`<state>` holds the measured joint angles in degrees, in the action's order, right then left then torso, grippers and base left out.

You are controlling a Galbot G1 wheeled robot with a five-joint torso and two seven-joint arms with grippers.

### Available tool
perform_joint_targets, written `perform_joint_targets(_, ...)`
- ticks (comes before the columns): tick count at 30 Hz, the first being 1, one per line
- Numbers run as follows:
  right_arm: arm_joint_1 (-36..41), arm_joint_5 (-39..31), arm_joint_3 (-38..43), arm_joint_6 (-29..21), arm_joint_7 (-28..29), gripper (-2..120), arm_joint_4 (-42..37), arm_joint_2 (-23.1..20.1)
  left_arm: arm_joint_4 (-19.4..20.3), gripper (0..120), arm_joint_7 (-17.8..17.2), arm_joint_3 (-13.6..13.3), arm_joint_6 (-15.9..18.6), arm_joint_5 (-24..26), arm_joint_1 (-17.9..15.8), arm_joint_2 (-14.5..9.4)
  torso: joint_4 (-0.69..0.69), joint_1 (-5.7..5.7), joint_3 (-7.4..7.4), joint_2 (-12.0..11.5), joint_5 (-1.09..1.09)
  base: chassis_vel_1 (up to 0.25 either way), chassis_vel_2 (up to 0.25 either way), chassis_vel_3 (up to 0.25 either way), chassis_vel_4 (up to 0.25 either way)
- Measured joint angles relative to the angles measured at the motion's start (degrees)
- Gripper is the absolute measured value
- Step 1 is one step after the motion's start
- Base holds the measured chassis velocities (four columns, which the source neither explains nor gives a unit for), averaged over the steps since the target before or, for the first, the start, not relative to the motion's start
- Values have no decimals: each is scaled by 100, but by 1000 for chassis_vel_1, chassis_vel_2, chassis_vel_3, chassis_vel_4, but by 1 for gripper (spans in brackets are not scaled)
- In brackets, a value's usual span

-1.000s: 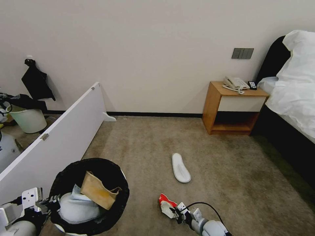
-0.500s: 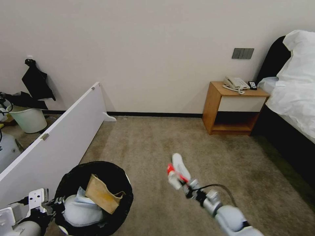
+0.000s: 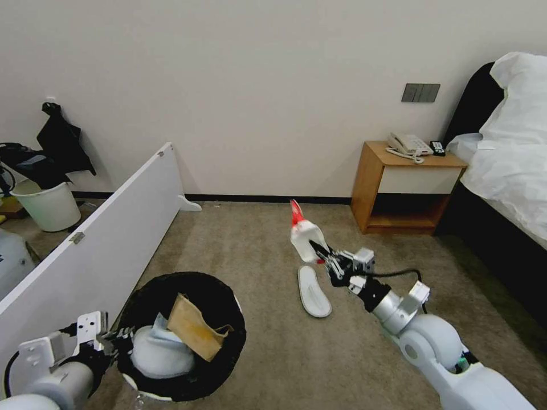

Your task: Pick up the trash bin, then pick up the garbage from the floor and place it into the trash bin.

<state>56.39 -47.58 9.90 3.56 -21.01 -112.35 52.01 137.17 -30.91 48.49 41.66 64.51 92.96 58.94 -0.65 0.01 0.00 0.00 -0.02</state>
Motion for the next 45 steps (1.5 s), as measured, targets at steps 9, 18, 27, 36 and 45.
perform_joint_targets(9, -1090, -808, -1188, 22, -336, 1, -123, -147, -133, 2, 4, -153, 5, 17, -232, -59, 0, 0, 0, 0, -1, 0, 0, 0, 0)
perform_joint_targets(18, -1809, -903, -2318, -140, -58, 1, 88, 116, -167, 2, 12, -124, 5, 18, -246, -12, 1, 0, 0, 0, 1, 0, 0, 0, 0)
perform_joint_targets(27, -1758, -663, -2931, -275, 226, 1, 286, 145, -131, 2, -1, -107, 7, 24, -242, 11, 0, 0, 0, 0, 1, 0, 0, 0, 0)
perform_joint_targets(36, -1465, -487, -3127, -365, 392, 1, 438, 107, -75, 2, -44, -61, 21, 51, -179, -11, 0, 0, 0, 0, 1, 0, 0, 0, 0)
perform_joint_targets(45, -1521, -464, -3429, -501, 489, 1, 594, 250, 46, 2, -82, -37, 33, 86, -70, -10, 1, 0, 0, 0, 1, 0, 0, 0, 0)
